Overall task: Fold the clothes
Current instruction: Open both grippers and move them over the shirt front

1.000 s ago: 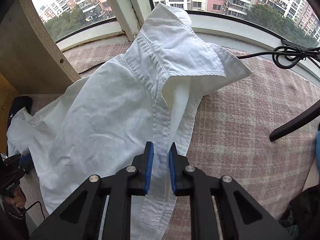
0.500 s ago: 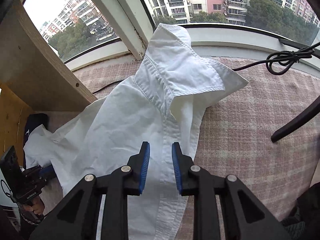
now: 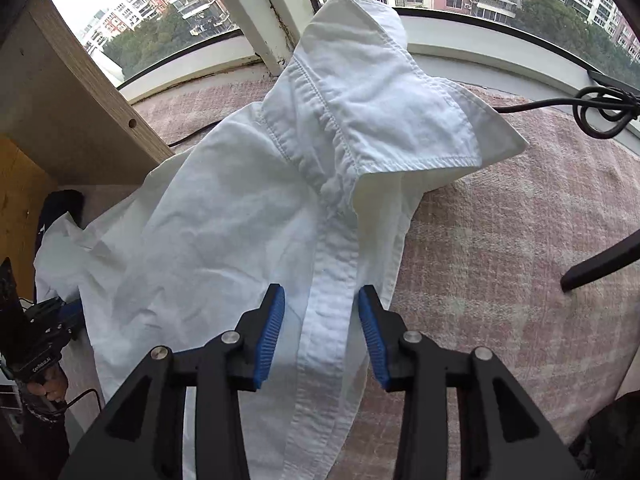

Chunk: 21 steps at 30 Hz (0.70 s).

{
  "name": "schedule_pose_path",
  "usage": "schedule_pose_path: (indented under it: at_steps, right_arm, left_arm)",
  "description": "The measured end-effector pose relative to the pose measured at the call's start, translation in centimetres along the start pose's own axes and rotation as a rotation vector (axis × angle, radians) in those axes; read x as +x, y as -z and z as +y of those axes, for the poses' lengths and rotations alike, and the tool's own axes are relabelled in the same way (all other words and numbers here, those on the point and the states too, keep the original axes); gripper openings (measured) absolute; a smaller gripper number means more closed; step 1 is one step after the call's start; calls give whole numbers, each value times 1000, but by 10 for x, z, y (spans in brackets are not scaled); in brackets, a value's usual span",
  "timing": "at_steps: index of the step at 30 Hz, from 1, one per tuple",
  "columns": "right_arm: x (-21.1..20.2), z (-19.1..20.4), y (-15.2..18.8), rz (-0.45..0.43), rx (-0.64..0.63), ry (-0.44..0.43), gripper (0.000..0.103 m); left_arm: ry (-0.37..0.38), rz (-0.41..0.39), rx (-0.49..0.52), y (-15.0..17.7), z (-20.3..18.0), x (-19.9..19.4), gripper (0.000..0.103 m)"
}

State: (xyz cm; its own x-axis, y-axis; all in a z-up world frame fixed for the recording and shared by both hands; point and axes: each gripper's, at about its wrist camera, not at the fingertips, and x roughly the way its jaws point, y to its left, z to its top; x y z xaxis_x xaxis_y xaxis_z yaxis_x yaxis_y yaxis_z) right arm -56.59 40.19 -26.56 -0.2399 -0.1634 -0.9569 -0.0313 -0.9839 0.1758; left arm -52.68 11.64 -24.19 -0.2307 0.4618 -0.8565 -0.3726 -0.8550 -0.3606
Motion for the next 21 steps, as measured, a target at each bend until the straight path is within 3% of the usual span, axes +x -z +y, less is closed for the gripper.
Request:
schedule_pose_path:
  at_steps: [2,6,11,13,15,16,17,20,21]
  right_arm:
    - [0,5,1,-8,-22,3,6]
    - [-3,14,1,-25,-59,19,5]
    - [-1,-2,-6,-44,-17,97,4]
    - [8,-1,-5,-1,-19,104,6]
    - [10,3,-2,21,-21,137,18]
    - [3,9,4,-2,-34,171,29]
    - [-7,17,11,-32,-51,209,34]
    - [-36,39,33,-123,-102,323,34]
    - [-48,48,45,-129,-115,281,34]
  left_arm:
    - [-4,1,2,1,0,0,17]
    - [-8,-2,-4,2,3,-1,17]
    - [-17,-1,-21,2,12,-3,17]
    - [-14,-1,-11,2,14,-5,17]
    - [-46,-11,28,5,11,-11,17]
    - [-58,-13,43,6,11,-13,17]
    - [-63,-14,53,9,11,-17,17]
    - [-28,-8,52,21,13,-28,17]
    - [-8,2,48,27,12,-30,17]
